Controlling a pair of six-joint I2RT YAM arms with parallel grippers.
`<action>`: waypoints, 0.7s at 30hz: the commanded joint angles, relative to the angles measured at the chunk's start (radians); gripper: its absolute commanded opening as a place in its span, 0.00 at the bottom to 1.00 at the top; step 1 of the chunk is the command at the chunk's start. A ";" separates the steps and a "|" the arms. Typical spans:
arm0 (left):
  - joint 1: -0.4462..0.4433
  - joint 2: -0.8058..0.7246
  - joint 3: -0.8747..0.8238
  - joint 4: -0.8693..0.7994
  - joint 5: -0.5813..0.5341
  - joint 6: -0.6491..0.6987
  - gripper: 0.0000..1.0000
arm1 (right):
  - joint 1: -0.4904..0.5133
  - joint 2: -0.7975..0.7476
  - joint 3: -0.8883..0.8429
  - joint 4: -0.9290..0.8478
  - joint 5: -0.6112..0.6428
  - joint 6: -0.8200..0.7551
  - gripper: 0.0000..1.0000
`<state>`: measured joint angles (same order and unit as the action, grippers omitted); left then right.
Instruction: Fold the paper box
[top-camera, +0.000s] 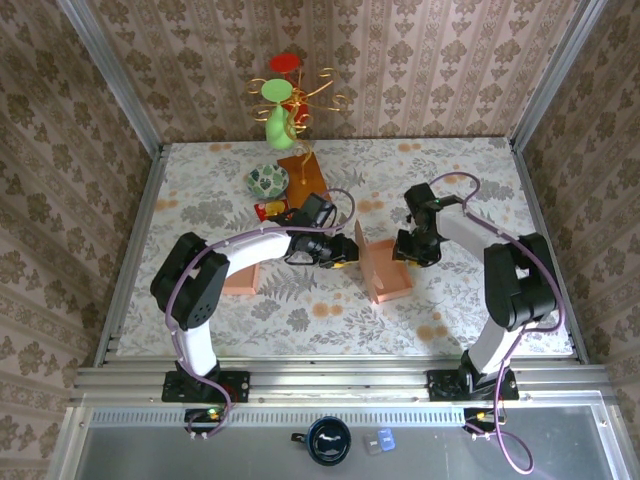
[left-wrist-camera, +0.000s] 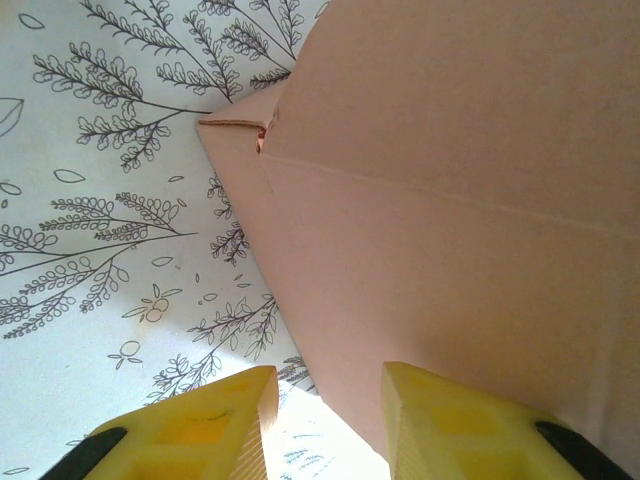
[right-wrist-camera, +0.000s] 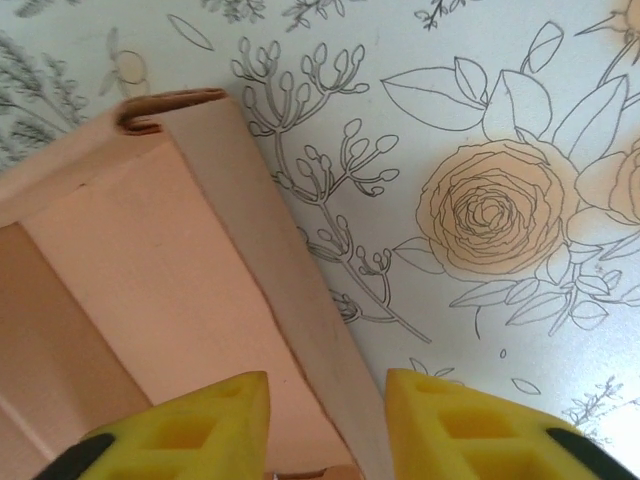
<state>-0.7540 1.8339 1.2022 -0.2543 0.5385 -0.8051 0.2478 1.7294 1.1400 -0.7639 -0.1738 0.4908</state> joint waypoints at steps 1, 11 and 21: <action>-0.004 -0.005 0.013 -0.020 0.005 0.006 0.33 | 0.013 0.028 0.014 -0.010 -0.009 -0.007 0.30; 0.003 -0.012 0.021 -0.045 -0.012 0.024 0.33 | 0.034 0.014 -0.042 0.048 0.018 0.090 0.13; 0.074 -0.085 0.005 -0.154 -0.091 0.087 0.34 | 0.033 -0.111 -0.153 0.084 0.094 0.304 0.01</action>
<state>-0.7006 1.8133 1.2022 -0.3382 0.4927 -0.7639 0.2798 1.6592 1.0176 -0.6724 -0.1371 0.6903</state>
